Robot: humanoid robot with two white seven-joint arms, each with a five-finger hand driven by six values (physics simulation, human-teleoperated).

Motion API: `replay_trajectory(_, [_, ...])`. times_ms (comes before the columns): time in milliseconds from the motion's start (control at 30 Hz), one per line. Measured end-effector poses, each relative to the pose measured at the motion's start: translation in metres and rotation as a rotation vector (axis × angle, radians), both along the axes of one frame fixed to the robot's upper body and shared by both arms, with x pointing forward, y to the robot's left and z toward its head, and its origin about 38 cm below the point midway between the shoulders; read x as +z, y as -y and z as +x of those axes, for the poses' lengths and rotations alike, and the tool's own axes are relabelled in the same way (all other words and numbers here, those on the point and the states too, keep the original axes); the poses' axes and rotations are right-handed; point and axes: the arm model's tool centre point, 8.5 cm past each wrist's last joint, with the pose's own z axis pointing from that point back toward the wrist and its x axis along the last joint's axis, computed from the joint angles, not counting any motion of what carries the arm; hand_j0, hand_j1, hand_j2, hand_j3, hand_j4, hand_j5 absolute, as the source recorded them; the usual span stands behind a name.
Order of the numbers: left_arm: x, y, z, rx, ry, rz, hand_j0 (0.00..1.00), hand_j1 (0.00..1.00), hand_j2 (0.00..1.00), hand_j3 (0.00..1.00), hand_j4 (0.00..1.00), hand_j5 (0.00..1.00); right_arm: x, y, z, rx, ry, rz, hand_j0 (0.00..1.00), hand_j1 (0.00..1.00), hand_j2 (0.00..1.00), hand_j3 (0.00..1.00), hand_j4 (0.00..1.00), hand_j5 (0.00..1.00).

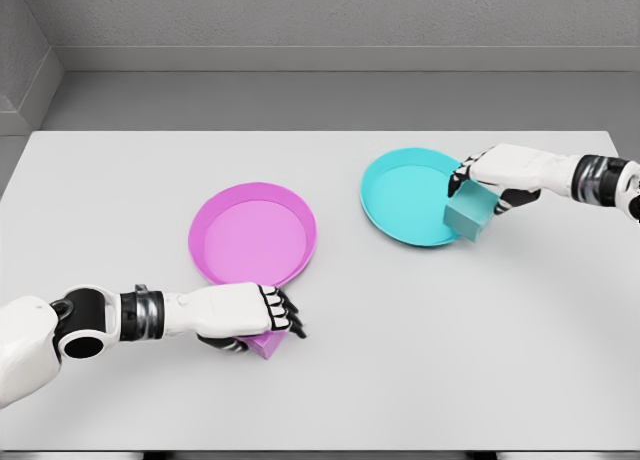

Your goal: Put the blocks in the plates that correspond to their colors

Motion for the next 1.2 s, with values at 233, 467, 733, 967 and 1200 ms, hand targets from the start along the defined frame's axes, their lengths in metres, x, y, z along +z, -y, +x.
replay_trajectory(233, [0.001,-0.001,0.002,0.000,-0.006,0.013,0.65,0.65,0.65,0.65,0.65,0.65,0.002,-0.005,0.011,-0.014,0.001,0.008,0.56,0.56,0.56,0.56,0.56,0.56])
replay_trajectory(467, [0.004,0.009,0.002,-0.017,0.001,-0.001,0.65,0.65,0.65,0.65,0.65,0.65,0.001,-0.018,0.020,-0.010,-0.008,0.023,0.57,0.57,0.57,0.57,0.57,0.57])
replay_trajectory(733, [0.020,0.022,0.002,-0.044,0.026,-0.049,0.65,0.65,0.65,0.65,0.65,0.65,0.002,-0.022,0.021,-0.006,-0.010,0.034,1.00,1.00,1.00,1.00,1.00,1.00])
replay_trajectory(967, [0.043,0.018,0.015,-0.031,0.069,-0.075,0.65,0.65,0.65,0.65,0.65,0.65,0.018,0.036,0.002,-0.109,0.037,0.065,1.00,1.00,1.00,1.00,1.00,1.00])
replay_trajectory(1200, [0.053,0.010,0.025,-0.006,0.085,-0.082,0.66,0.66,0.66,0.66,0.66,0.66,0.024,0.069,-0.017,-0.171,0.065,0.091,1.00,1.00,1.00,1.00,1.00,1.00])
